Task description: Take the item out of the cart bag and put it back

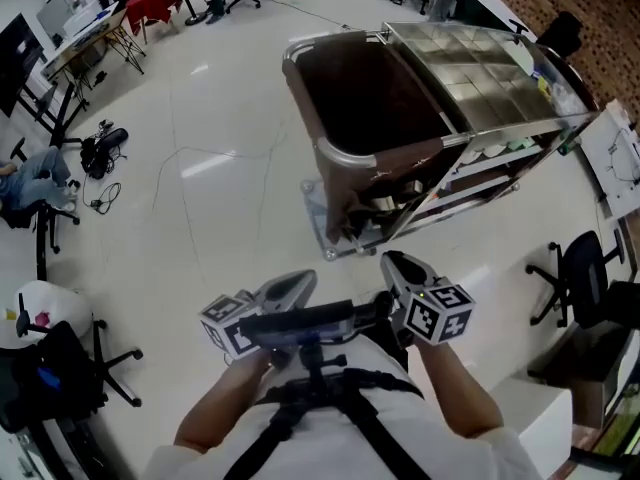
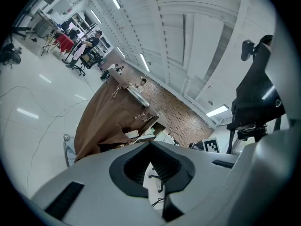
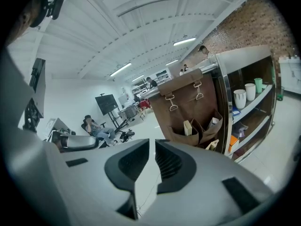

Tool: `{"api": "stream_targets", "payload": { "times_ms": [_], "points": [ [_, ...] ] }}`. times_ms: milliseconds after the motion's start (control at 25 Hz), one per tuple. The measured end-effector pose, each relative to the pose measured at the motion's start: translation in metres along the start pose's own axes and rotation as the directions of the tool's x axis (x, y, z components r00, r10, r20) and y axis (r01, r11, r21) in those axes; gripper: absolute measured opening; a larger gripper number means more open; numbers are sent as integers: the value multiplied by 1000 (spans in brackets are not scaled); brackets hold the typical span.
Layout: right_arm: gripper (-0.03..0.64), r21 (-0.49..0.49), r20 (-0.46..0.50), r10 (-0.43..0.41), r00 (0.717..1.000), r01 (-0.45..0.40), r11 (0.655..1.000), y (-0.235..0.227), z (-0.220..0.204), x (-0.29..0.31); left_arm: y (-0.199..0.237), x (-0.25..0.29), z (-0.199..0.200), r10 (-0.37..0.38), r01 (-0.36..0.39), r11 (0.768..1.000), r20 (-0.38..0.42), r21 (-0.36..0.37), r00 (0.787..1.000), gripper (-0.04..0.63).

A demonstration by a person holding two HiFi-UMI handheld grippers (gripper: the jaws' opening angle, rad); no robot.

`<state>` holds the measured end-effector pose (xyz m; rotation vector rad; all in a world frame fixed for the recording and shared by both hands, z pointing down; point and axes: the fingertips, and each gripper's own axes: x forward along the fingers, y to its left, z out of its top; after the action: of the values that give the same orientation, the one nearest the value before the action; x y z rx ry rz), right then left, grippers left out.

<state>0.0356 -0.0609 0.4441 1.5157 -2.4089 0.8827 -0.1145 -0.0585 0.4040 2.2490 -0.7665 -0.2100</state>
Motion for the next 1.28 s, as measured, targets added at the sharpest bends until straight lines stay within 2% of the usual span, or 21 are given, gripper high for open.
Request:
{"api": "stream_targets", "payload": {
  "times_ms": [280,840,1080,1280],
  "points": [
    [26,6,7,-4,1000,4,1000,-3,2,-7,0,1,1,14,-14,1000,17,-6,1000,3],
    [26,-2,23,6,1000,-5,1000,3,7,-14,2,1,-4,8,-8,1000,-1,-10,1000,3],
    [26,-21,37,-35,999,36,999,-7,14,-13,4,1,0,16,-16,1000,16,-13,1000,3],
    [37,-22,46,-75,996,77,997,-17,20,-16,5,1,-7,12,-12,1000,-12,-23,1000,3]
  ]
}}
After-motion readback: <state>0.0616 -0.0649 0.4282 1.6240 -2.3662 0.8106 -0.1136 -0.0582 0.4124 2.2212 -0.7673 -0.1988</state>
